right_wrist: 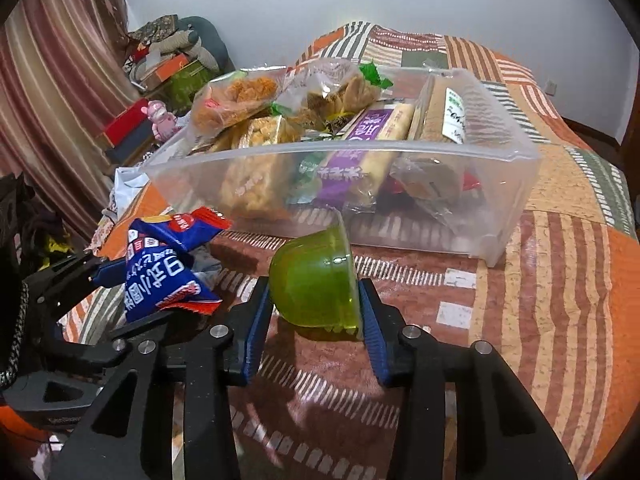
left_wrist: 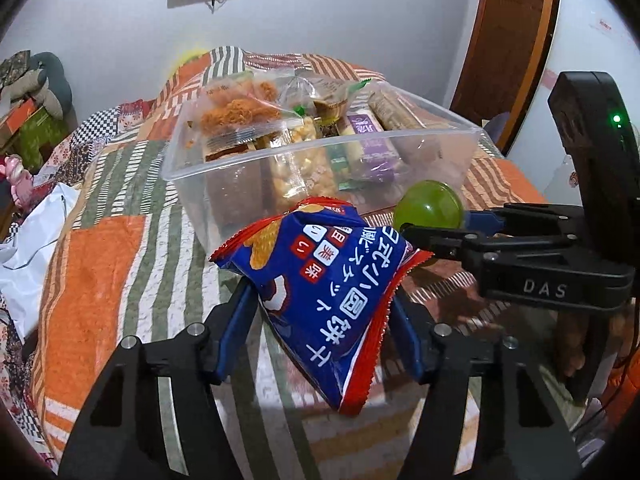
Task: Organize snacks
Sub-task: 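Lower the blue bag and jelly cup into the clear box and open both grippers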
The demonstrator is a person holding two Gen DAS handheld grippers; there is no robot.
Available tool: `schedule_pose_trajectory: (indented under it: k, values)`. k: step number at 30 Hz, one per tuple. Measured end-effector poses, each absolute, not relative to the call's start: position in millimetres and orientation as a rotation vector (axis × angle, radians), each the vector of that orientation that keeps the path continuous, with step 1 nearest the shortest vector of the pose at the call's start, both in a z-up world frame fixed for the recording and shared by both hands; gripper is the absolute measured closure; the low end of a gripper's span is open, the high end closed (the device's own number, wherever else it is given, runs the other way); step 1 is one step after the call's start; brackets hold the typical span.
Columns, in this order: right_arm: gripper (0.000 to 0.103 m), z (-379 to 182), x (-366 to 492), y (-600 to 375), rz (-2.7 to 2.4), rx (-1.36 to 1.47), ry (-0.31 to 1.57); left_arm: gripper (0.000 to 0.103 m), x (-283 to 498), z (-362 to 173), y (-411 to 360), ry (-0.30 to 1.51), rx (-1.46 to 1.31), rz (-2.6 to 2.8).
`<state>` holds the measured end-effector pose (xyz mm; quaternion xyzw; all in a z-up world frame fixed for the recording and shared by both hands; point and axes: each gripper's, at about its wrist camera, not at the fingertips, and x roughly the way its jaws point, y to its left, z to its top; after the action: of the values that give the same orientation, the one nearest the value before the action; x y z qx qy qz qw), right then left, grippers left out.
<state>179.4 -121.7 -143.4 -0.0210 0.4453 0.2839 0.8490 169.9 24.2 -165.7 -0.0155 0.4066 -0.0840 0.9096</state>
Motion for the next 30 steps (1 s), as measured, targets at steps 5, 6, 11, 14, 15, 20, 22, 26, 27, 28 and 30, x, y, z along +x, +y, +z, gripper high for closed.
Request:
schedule_pose_trajectory:
  k: [5,6,11,14,15,20,22,26,27,28,30]
  values:
    - [0.066,-136,173,-124,0.601,-0.041,0.927,0.040,161,-154,30,0.818,-0.058,-0.159]
    - [0.066,-134,171,-124,0.599,-0.045,0.919,0.040,160,-151,32,0.812,-0.065,-0.154]
    - [0.066,-118,163,-127,0.597,-0.046,0.870,0.040,152,-134,38,0.773,-0.079,-0.143]
    - [0.066,-107,161,-130,0.595,-0.041,0.834,0.040,148,-122,37,0.746,-0.085,-0.142]
    - [0.066,-103,160,-132,0.594,-0.036,0.823,0.040,147,-117,38,0.735,-0.087,-0.142]
    - [0.066,-89,158,-137,0.582,-0.019,0.772,0.040,150,-102,40,0.698,-0.095,-0.144]
    - [0.066,-84,159,-140,0.572,-0.011,0.748,0.040,153,-96,40,0.685,-0.099,-0.143]
    - [0.066,-74,165,-145,0.558,0.009,0.710,0.040,163,-88,37,0.668,-0.101,-0.147]
    - [0.065,-71,167,-146,0.552,0.012,0.700,0.040,166,-85,36,0.666,-0.103,-0.148]
    - [0.065,-69,169,-147,0.548,0.014,0.689,0.040,170,-83,36,0.663,-0.106,-0.153]
    - [0.065,-65,174,-147,0.544,0.020,0.674,0.040,178,-80,35,0.659,-0.110,-0.162]
